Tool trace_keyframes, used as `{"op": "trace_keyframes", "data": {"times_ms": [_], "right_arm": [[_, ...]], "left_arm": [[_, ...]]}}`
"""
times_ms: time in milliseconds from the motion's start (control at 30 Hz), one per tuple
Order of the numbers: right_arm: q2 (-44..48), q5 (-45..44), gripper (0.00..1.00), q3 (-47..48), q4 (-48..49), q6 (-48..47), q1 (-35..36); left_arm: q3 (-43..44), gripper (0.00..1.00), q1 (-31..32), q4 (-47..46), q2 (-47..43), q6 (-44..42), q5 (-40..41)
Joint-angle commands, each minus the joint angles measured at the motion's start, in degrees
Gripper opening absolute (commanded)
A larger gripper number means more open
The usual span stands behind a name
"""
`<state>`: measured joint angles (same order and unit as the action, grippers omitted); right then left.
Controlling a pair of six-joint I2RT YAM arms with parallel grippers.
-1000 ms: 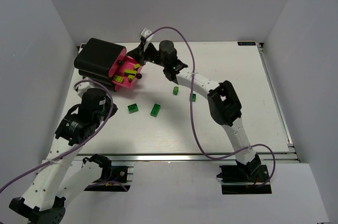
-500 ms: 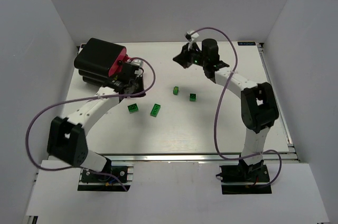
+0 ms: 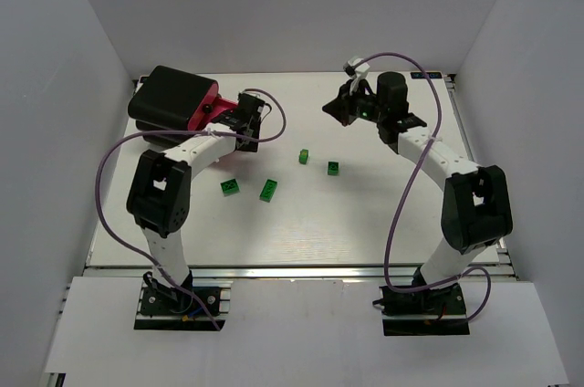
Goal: Sort the legos into containers by color
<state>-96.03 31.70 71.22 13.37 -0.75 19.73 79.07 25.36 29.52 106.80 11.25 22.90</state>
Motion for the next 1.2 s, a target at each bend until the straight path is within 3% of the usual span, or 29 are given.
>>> {"op": "trace_keyframes", "data": {"times_ms": [0, 367, 600, 733, 1167], "right_arm": [[1.6, 1.7, 0.0, -1.4, -0.3, -2.5, -1.1], [1.1, 3.5, 0.0, -1.7, -0.6, -1.7, -3.0], [1.0, 3.5, 0.0, -1.3, -0.7, -1.5, -3.3], [1.1, 3.5, 0.0, -1.3, -0.9, -1.4, -3.6], [1.2, 3.7, 0.0, -0.8, -1.6, -1.9, -3.8]], "left_arm": [[3.5, 0.64, 0.3, -0.6, 0.9, -2.5, 7.1], [6.1, 0.74, -0.8, 1.4, 3.9, -2.2, 12.3], [7.7, 0.85, -0.8, 1.0, 6.0, -2.5, 16.4], [8.2, 0.98, -0.8, 0.6, 6.9, -2.1, 19.1], [7.7, 0.98, -1.9, -2.1, 7.7, -0.3, 28.0]]}}
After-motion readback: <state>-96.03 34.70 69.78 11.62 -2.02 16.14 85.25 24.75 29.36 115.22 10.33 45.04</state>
